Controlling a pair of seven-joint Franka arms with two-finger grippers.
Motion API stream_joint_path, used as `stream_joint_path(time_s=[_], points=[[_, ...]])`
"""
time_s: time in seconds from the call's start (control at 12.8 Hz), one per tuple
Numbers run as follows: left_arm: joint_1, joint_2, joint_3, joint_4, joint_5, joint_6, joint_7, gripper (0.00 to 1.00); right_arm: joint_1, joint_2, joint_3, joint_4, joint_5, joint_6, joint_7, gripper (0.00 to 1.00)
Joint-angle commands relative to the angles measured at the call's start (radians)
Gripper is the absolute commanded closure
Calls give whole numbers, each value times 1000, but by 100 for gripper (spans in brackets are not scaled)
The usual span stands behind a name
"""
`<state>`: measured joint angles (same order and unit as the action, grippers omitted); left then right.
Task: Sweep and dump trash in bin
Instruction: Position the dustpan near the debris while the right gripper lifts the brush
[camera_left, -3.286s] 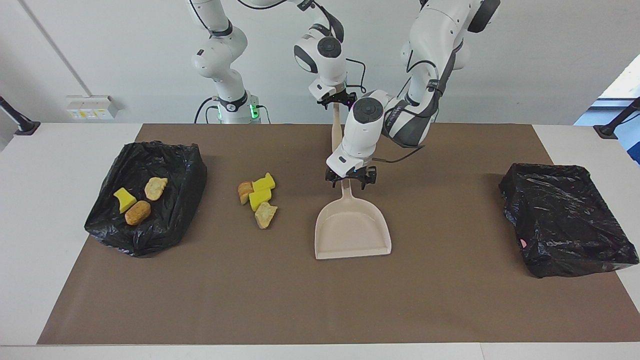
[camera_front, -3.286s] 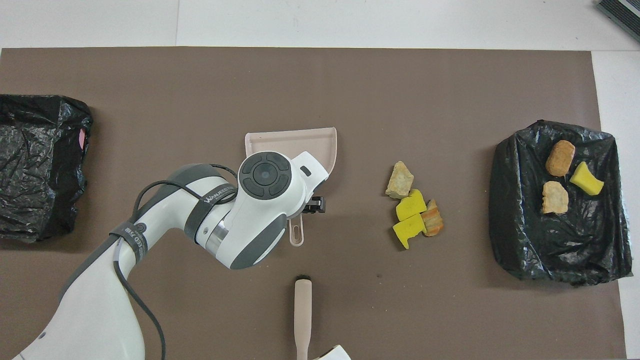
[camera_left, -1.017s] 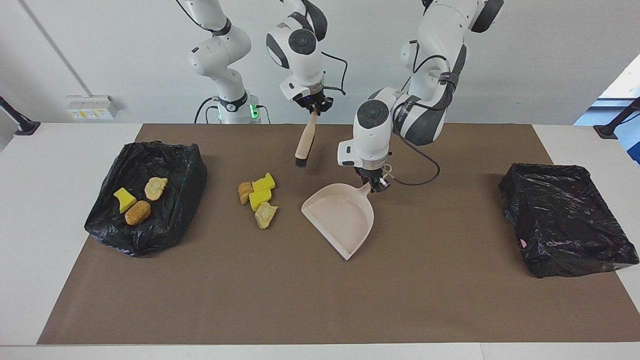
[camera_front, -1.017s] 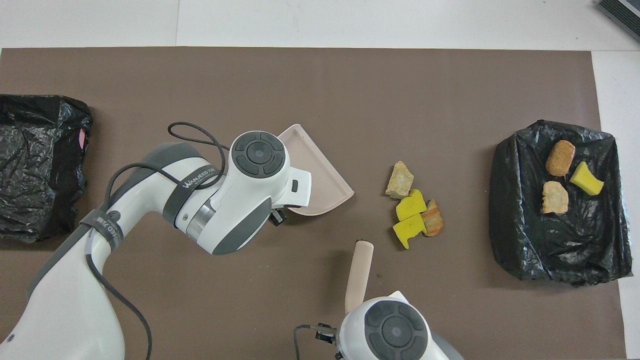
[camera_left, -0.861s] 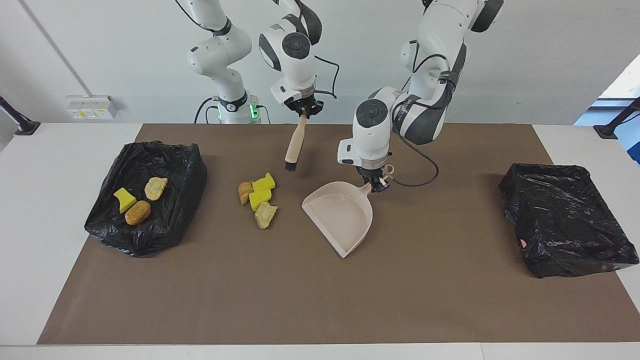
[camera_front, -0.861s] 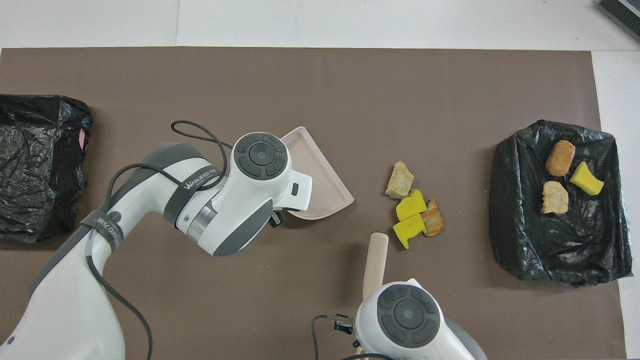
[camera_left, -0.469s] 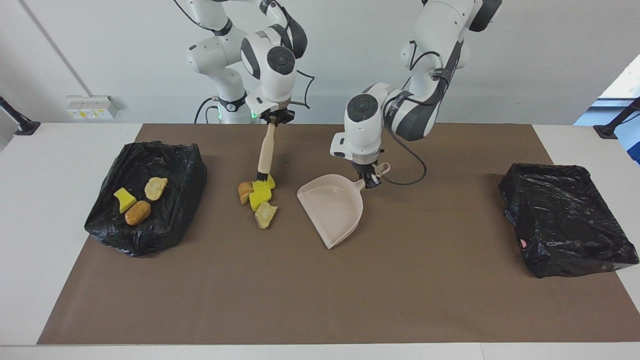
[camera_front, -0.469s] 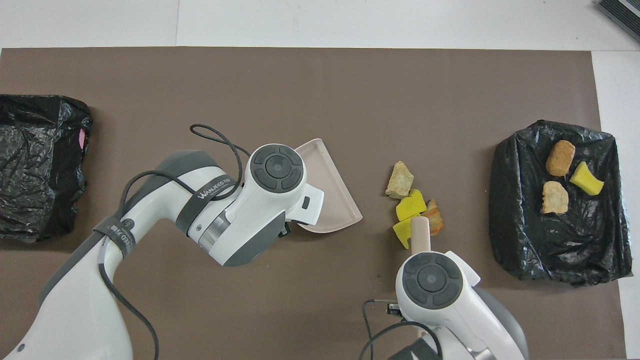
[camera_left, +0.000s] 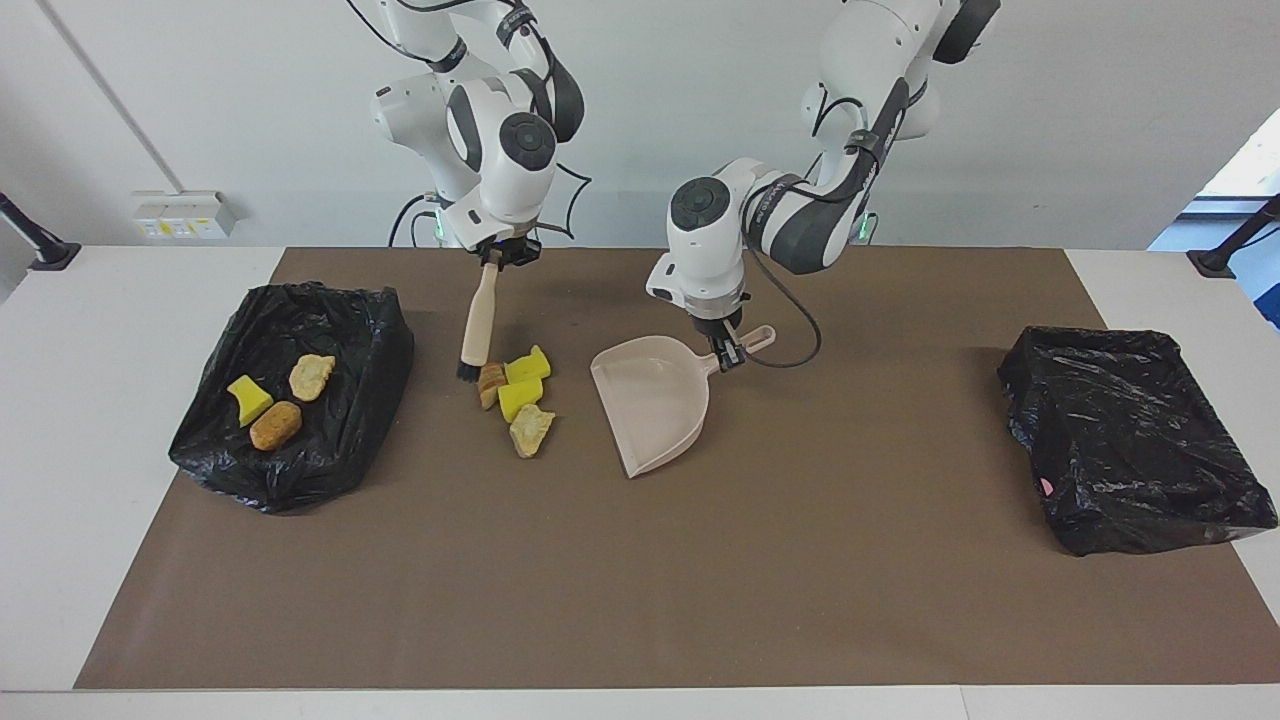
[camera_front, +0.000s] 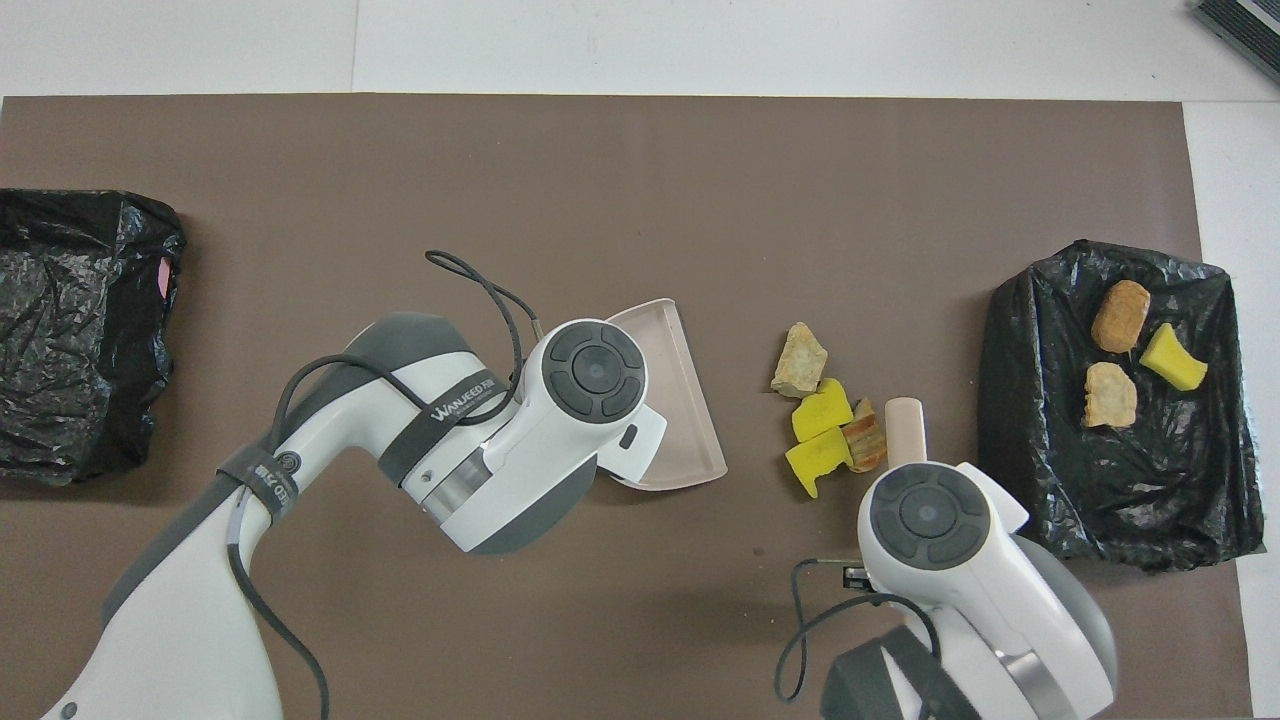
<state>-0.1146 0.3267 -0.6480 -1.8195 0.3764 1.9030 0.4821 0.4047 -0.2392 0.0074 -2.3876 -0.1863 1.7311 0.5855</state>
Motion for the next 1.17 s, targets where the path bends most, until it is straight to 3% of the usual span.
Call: stream_joint_path(time_s=[0.0, 0.23, 0.47, 1.1], points=[[1, -14, -19, -20, 49, -9, 36, 100, -43, 43, 14, -13, -44, 48, -30, 100], [3, -15, -21, -26, 42, -15, 39, 100, -52, 122, 14, -13, -64, 137, -33, 100], [3, -11, -21, -38, 41, -25, 36, 100, -37, 136, 19, -15, -39, 134, -101, 100], [7, -37, -19, -84, 45, -67, 30, 100, 28, 166, 20, -2, 212, 211, -159, 100]])
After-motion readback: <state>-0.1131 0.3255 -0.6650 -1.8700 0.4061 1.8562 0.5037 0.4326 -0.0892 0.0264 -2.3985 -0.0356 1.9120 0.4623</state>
